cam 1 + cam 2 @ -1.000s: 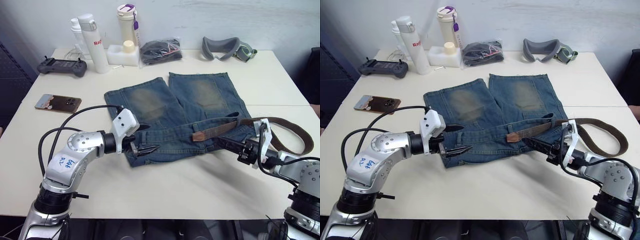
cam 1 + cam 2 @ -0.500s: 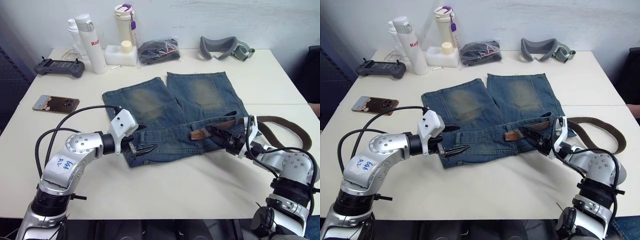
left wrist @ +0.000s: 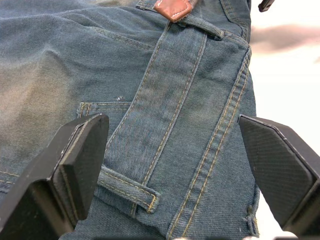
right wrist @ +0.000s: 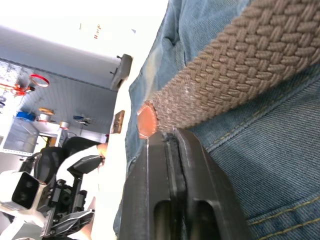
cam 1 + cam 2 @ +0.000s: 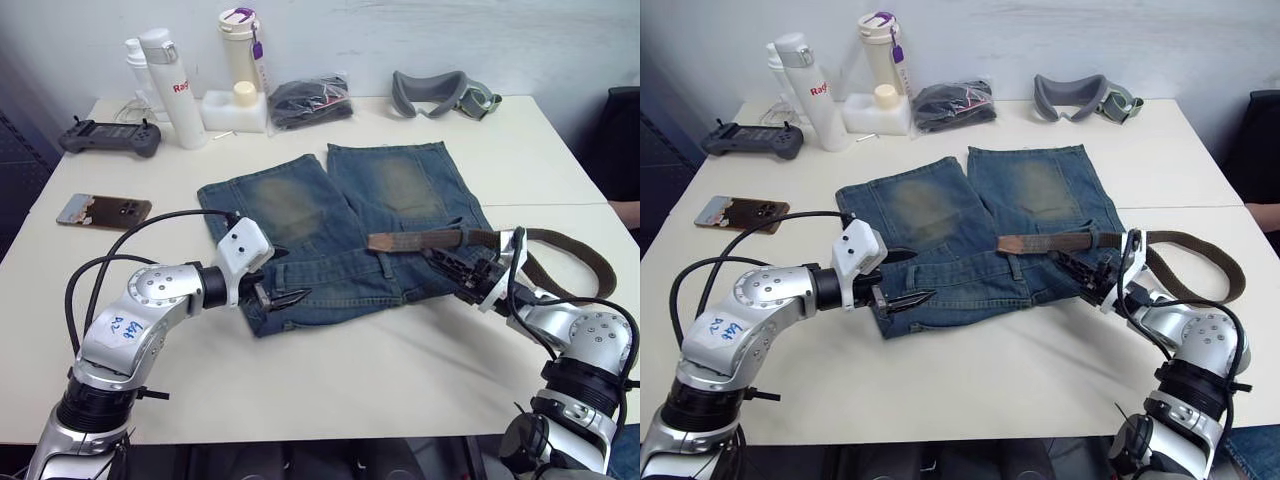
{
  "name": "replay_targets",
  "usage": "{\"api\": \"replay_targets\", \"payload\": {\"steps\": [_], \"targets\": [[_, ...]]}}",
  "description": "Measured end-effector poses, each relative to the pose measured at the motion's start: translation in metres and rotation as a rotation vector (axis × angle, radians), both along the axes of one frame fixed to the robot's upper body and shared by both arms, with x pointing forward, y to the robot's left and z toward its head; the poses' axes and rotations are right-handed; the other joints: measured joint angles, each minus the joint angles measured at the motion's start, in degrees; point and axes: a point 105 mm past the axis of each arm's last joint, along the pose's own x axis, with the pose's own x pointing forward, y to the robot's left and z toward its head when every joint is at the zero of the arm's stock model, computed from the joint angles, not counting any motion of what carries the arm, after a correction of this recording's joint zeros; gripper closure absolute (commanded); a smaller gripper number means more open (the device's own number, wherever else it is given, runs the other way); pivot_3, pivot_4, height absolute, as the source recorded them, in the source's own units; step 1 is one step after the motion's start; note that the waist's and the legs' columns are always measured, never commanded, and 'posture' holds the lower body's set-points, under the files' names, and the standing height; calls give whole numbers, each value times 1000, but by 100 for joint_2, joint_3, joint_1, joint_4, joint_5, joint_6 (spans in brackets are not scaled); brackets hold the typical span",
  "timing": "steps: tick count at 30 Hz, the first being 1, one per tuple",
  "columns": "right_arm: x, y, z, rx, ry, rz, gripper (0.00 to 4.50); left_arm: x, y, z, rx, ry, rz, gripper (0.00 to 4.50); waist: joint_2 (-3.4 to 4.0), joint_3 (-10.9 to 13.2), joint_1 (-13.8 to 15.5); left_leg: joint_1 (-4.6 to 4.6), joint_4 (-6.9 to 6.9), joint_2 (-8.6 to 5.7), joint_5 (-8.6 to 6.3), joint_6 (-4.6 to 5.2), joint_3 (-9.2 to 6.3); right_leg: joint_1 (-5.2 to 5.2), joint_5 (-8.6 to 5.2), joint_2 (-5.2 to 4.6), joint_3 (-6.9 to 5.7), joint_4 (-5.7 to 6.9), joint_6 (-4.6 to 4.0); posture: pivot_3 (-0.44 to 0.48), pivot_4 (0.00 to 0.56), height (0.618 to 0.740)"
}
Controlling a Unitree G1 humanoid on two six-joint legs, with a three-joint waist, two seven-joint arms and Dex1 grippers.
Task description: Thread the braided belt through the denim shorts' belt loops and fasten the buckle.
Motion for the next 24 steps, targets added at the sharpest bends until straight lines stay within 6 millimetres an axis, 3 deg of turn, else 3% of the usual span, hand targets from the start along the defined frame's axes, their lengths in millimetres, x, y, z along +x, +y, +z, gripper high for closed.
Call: {"api": "replay_targets", "payload": {"steps": [7, 8, 13, 24], "targets": [[5, 2, -2, -7, 2, -32, 4471, 0, 0, 0, 0, -4, -3, 0, 0, 0, 2, 0, -1, 0, 0, 0, 0, 0, 0, 0, 1, -2, 0, 0, 150, 735], [6, 3, -1, 4, -3, -33, 3807, 0, 0, 0, 0, -5, -3, 0, 0, 0, 2, -1, -1, 0, 0, 0, 0, 0, 0, 0, 1, -3, 0, 0, 150, 735], [7, 12, -7, 42, 12, -38, 1854, 0, 1, 0, 7, -5, -3, 0, 0, 0, 0, -1, -4, 2, 0, 0, -1, 0, 0, 0, 3, -6, 0, 0, 150, 735], [16, 18, -19, 45, 34, -93, 1854, 1, -4, 1, 20, -16, -24, 0, 1, 0, -7, -1, -8, 2, 0, 0, 0, -1, 0, -1, 4, -12, 0, 0, 150, 735]]}}
